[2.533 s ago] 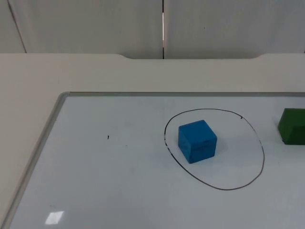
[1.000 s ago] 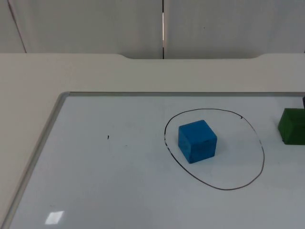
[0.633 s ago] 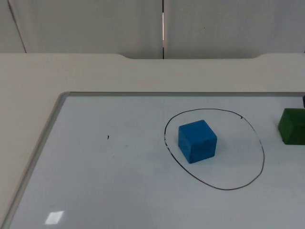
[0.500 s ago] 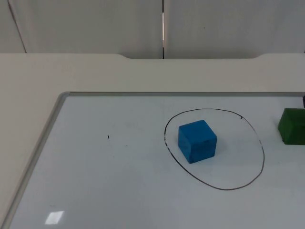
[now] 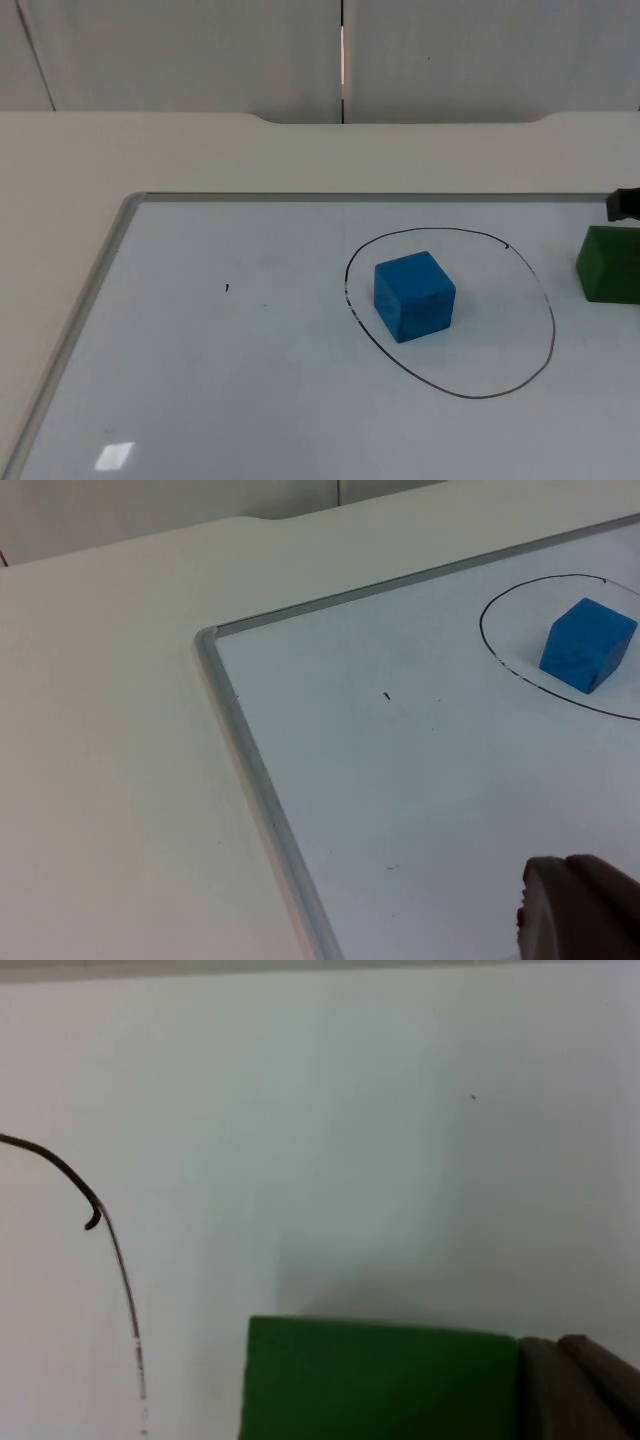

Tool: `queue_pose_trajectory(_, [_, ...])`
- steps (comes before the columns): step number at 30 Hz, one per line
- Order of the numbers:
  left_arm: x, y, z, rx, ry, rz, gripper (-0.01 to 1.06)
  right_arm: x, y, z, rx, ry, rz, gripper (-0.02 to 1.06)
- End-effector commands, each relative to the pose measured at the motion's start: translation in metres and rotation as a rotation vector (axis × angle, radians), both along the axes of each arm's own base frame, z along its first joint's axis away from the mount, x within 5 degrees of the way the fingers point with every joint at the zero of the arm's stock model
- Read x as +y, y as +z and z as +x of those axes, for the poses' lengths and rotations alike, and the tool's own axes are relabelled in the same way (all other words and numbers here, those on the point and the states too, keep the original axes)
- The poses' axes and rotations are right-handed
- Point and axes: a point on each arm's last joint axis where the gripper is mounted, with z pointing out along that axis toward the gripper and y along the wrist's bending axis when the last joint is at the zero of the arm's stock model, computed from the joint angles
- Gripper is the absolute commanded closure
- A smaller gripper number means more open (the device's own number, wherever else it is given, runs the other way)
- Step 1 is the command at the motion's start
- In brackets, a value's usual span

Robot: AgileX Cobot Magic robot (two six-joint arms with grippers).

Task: Push the two cubes into the marked area.

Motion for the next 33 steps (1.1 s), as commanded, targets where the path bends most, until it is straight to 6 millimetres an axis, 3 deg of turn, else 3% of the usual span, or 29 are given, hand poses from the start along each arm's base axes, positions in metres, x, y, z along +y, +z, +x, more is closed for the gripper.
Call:
queue_pose_trajectory(1, [0.0003, -0.0017, 0.0, 0.003, 0.004, 0.005, 1.05, 0.0017, 0.0014, 0.0025, -0.015, -0.002, 0.005, 1.05])
queue_pose_trajectory(33, [0.0003, -0.0017, 0.0, 0.003, 0.004, 0.005, 1.05, 0.0022, -0.0015, -0.0022, 0.049, -0.049, 0.041, 1.05])
